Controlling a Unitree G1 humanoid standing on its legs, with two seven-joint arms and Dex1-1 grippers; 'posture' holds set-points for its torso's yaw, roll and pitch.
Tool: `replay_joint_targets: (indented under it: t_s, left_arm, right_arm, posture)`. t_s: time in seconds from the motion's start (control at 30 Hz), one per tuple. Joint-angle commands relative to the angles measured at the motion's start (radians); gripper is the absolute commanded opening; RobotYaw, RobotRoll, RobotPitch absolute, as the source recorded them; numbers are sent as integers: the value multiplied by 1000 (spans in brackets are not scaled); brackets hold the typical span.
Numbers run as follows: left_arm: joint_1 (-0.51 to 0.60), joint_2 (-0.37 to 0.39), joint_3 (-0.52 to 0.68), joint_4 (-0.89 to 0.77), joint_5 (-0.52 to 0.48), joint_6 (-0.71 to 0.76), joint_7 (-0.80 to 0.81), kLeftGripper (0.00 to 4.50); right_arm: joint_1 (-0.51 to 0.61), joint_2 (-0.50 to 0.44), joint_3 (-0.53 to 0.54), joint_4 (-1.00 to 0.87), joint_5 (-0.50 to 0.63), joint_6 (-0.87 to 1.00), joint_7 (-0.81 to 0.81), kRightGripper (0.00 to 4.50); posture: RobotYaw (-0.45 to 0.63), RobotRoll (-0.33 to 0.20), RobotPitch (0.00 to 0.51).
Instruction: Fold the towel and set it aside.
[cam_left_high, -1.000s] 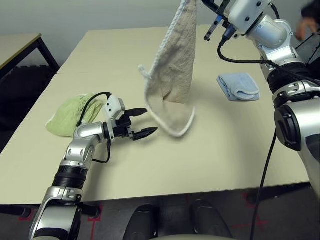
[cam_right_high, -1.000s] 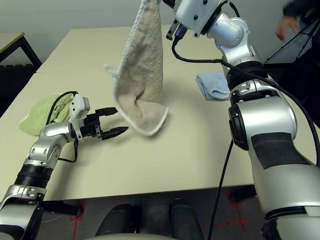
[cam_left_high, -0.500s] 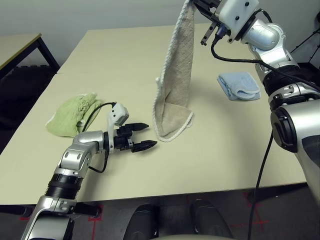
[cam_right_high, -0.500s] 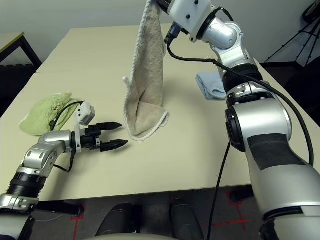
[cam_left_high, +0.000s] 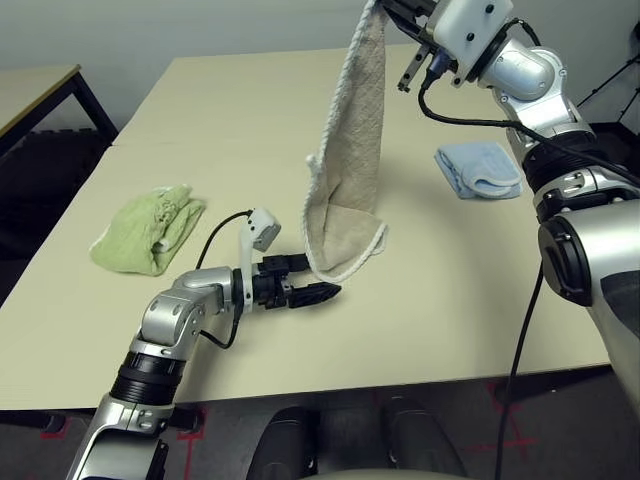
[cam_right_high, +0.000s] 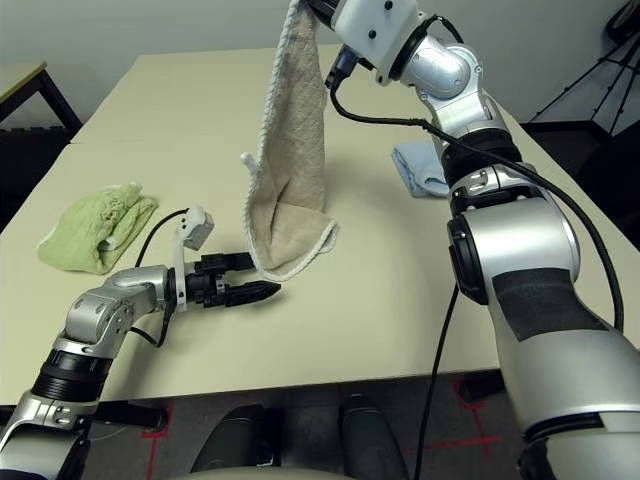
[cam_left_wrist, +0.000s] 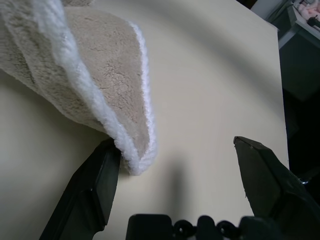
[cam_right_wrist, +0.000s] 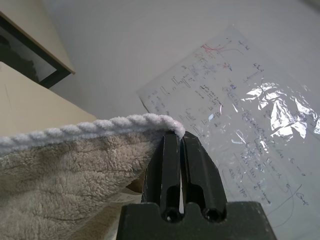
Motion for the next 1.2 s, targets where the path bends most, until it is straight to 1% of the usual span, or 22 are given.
replay_joint_targets:
  t_s: [0.03, 0.2, 0.37, 0.4, 0.47, 0.57, 0.6, 0.8, 0.83, 0.97, 1.03, 1.13, 1.2]
  left_arm:
    - [-3, -8, 14, 7, -25, 52, 32, 4500]
    - [3, -36, 45, 16, -42, 64, 77, 4500]
    - [22, -58, 44, 12, -51, 67, 96, 4500]
    - [24, -62, 47, 14, -53, 67, 101, 4319]
    - [24, -63, 44, 15, -52, 69, 104, 3854]
    - [20, -46, 26, 19, -45, 78, 87, 2802]
    - [19, -43, 22, 22, -43, 80, 84, 2380]
    - [-2, -28, -2, 52, -34, 81, 69, 194]
    - [-5, -24, -7, 55, -32, 80, 66, 52]
    - [-9, 4, -34, 73, 3, 38, 50, 52]
    - [-15, 17, -35, 98, 47, -21, 71, 52]
    - [-27, 36, 9, 129, 106, -128, 128, 52]
    - [-32, 47, 77, 112, 122, -176, 195, 52]
  right_arm:
    - [3, -6, -7, -18, 13, -1, 15, 79]
    - [3, -10, -6, -14, 12, 1, 25, 79]
    - [-7, -13, -6, -6, 9, 4, 28, 79]
    - [-8, -12, -5, -6, 8, 4, 28, 29]
    - [-8, -13, -5, -5, 8, 3, 29, 0]
    - [-12, -13, -6, -4, 8, 3, 29, 0]
    - [-13, -13, -6, -4, 8, 3, 29, 0]
    - [-15, -24, -8, -1, 6, 5, 24, 0]
    - [-15, -27, -8, -1, 5, 6, 23, 0]
    - [-9, -32, -7, 0, 4, 9, 19, 0]
    - [-2, -38, -7, 0, 3, 11, 19, 0]
    - [25, -53, -11, 0, 10, 17, 35, 0]
    - [65, -63, -27, -5, 44, 29, 78, 0]
  posture:
    - [13, 0, 81]
    - [18, 0, 79]
    - [23, 0, 78]
    - [23, 0, 78]
    - [23, 0, 77]
    - [22, 0, 77]
    - [22, 0, 77]
    - [11, 0, 74]
    - [11, 0, 74]
    - [9, 0, 72]
    - [11, 0, 72]
    - [10, 0, 72]
    - [12, 0, 73]
